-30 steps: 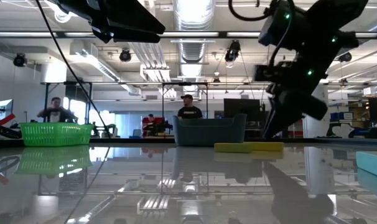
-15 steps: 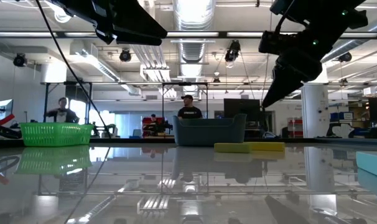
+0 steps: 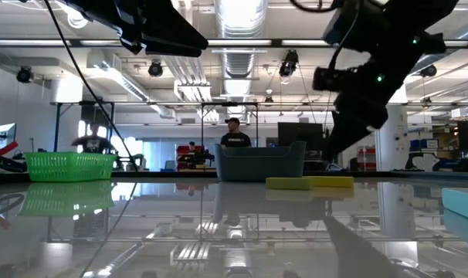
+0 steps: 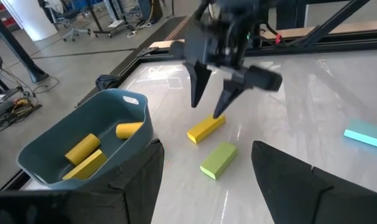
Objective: Sort & place blocks by color
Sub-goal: Put the yellow block into the blue bin
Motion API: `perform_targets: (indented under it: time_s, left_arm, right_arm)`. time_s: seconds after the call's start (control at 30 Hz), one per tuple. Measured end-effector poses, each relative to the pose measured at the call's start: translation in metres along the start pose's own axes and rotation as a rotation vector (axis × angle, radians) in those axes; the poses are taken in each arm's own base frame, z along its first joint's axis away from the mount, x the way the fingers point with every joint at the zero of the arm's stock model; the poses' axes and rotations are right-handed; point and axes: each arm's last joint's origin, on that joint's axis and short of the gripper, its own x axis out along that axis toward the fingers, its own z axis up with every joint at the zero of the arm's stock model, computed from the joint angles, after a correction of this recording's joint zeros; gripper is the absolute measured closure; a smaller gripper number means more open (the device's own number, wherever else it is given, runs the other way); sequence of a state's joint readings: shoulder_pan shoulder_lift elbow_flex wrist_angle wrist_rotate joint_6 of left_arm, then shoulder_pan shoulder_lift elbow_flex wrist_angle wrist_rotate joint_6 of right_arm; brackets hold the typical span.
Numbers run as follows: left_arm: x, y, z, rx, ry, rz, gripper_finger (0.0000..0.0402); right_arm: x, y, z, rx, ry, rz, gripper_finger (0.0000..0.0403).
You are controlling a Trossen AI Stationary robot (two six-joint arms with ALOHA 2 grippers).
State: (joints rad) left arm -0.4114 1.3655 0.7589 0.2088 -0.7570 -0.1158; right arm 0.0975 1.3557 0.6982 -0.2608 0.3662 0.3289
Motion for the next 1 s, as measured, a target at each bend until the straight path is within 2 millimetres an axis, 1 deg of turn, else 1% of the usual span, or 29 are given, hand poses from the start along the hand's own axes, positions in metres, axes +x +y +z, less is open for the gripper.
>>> perform_targets:
  time_s: [0.17,0.27,0.33,0.43,0.6,0.73,0.83,0.87,1.0]
  left_arm:
    - [0.000,0.000,0.000,-0.001,0.000,0.000,0.0175]
    - [0.000,0.000,0.000,-0.001,0.000,0.000,0.0175]
    - [0.000,0.000,0.000,-0.001,0.000,0.000,0.0175]
    - [0.000,0.000,0.000,0.000,0.001,0.000,0.0175]
    - [0.001,-0.001,-0.001,-0.001,0.005,0.001,0.0175]
    - [0.001,-0.001,-0.001,0.004,0.005,0.001,0.0175]
    - [0.001,-0.001,-0.003,0.006,0.008,0.001,0.0175]
    - [0.001,0.000,-0.005,0.006,0.013,0.001,0.0175]
    - [-0.003,-0.004,-0.014,-0.010,0.027,-0.017,0.0175]
  right_arm:
    - [0.021,0.005,-0.011,-0.004,0.087,-0.032,0.0175]
    - [0.031,0.006,-0.016,0.005,0.121,-0.050,0.0180]
    - [0.035,0.007,-0.018,0.009,0.134,-0.057,0.0191]
    - [0.040,0.007,-0.020,0.009,0.150,-0.062,0.0226]
    - [0.041,0.006,-0.019,0.022,0.148,-0.064,0.0313]
    - [0.036,0.005,-0.016,0.000,0.127,-0.064,0.0315]
    - [0.027,0.002,-0.014,-0.040,0.125,-0.059,0.0315]
    - [0.022,0.000,-0.013,-0.049,0.129,-0.053,0.0315]
    - [-0.005,-0.003,0.009,-0.054,0.087,-0.028,0.0315]
